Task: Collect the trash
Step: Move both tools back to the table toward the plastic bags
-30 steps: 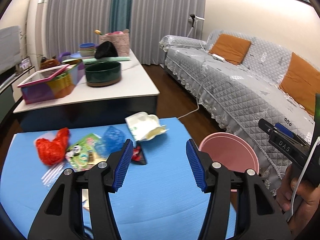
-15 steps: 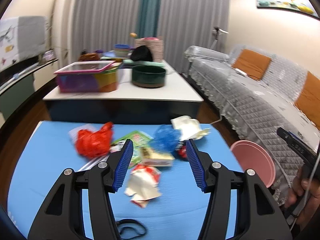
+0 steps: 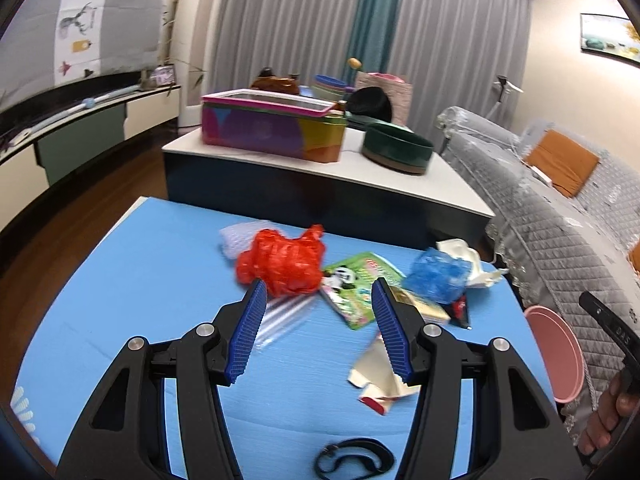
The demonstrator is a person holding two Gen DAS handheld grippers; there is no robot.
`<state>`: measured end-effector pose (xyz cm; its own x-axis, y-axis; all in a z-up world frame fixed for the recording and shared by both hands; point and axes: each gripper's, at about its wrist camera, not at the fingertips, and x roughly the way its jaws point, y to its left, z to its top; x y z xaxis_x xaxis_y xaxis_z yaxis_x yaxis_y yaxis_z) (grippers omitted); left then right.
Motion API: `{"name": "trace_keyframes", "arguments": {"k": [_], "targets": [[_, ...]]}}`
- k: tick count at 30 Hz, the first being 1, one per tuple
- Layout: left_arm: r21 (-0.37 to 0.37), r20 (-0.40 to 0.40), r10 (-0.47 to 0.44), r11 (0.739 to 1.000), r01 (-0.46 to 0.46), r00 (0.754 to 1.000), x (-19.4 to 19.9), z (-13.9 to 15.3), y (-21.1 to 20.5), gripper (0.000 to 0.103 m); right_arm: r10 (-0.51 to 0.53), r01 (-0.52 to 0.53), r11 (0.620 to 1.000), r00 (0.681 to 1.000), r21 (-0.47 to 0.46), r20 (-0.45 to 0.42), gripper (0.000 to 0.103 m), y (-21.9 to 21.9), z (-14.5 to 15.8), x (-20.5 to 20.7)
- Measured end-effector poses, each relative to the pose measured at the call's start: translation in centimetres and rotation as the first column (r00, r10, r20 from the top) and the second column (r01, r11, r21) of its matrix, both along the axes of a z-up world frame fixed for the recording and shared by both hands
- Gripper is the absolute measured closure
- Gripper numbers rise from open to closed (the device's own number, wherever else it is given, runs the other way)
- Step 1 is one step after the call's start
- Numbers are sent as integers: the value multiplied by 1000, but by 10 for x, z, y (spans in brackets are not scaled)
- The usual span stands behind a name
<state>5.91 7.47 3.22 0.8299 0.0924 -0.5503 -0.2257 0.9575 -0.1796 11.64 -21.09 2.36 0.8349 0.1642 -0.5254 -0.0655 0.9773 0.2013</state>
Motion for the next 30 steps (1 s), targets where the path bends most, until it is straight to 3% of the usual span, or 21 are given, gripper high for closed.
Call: {"name": "trace_keyframes", "arguments": {"k": [7,19,21,23,27,30], "targets": [[-1,-24,50,999,-50,998,20,-17,14,49,81,-81,997,997,21,16,66,32,-8,11],[-2,-66,58,998,-58,996,57,-42,24,49,169,-167,984,985,64,-21,66,73,-34,50],[1,-76,57,998,-57,995,64,-46,24,46,176,-173,982,984,76,-26,64,76,-37,57],[4,-87,60,998,-60,994,71,-50,25,36,185,-181,980,982,87,-34,60,80,-40,64],[1,-109,68,998,-68,992,83,-58,30,33,218,-211,972,975,107,-53,51,90,-44,76],[-7,-121,73,997,-74,990,91,-63,35,29,236,-228,968,969,102,-71,51,98,-50,84]]}}
